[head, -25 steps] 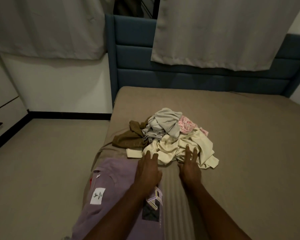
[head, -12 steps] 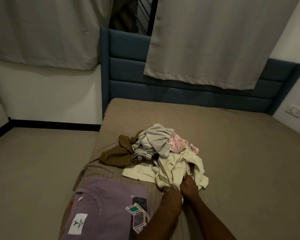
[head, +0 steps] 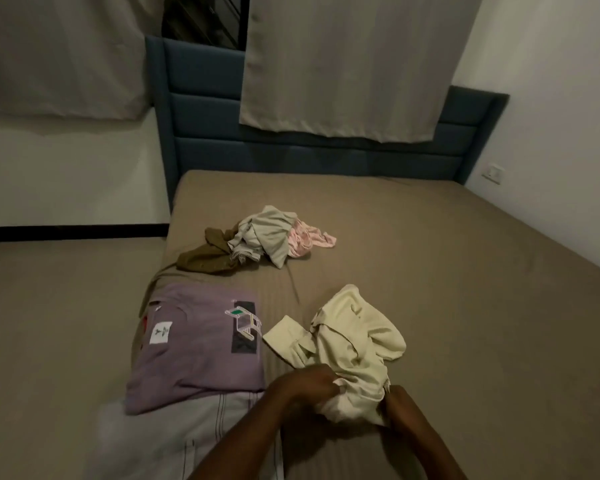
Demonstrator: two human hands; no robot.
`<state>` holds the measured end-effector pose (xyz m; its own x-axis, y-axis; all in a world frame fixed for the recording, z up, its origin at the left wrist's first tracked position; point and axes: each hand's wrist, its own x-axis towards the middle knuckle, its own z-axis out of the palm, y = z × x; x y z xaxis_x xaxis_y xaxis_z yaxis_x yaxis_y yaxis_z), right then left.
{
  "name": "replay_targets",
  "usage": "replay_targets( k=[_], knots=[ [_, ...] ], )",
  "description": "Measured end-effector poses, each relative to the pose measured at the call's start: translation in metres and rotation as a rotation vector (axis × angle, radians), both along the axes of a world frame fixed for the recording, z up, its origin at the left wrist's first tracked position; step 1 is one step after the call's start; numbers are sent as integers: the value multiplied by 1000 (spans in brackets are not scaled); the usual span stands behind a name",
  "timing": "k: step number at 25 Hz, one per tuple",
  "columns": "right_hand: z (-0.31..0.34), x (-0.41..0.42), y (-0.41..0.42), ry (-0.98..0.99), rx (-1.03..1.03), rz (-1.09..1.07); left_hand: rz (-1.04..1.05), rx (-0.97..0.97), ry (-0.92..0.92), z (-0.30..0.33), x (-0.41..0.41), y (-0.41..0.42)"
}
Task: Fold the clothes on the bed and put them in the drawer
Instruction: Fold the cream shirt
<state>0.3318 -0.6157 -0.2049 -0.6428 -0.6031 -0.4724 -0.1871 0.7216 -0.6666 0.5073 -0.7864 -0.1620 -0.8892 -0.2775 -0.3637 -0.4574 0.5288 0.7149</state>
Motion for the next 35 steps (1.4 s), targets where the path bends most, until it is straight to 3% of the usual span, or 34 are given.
replay_targets(
  k=[4, 6, 9, 12, 16, 18, 20, 22, 24, 26, 29, 32, 35],
  knots=[
    [79, 30, 77, 82, 65, 402, 132, 41, 7, 59, 31, 27],
    [140, 38, 101, 95, 109, 539, 104, 14, -12, 88, 49, 34],
    [225, 42, 129, 80, 13, 651, -59, 22, -105, 130, 72, 42],
    [269, 28, 131, 55, -149, 593, 18, -73, -26, 148, 78, 38],
    [221, 10, 113, 109, -125, 370, 400, -620, 72, 121, 79, 51],
    [171, 7, 117, 148, -90, 210, 432, -830, 123, 87, 80, 70],
    [126, 13, 130, 10, -67, 158, 283, -821, 227, 54, 79, 90],
    [86, 35, 145, -39, -68, 278, 162, -691, 172, 23, 78, 102],
    [47, 51, 158, 162, -151, 303, 183, -627, -15, -7, 77, 106],
    [21, 56, 174, 250, -328, 110, 244, -609, -92, -24, 84, 107],
    [25, 53, 189, 187, -542, -116, 219, -593, -42, -31, 93, 109],
    [52, 46, 192, 195, -633, -186, 118, -679, 20, -28, 92, 124],
    [83, 33, 185, 107, -712, -279, 15, -838, 221, -30, 84, 140]
  ],
)
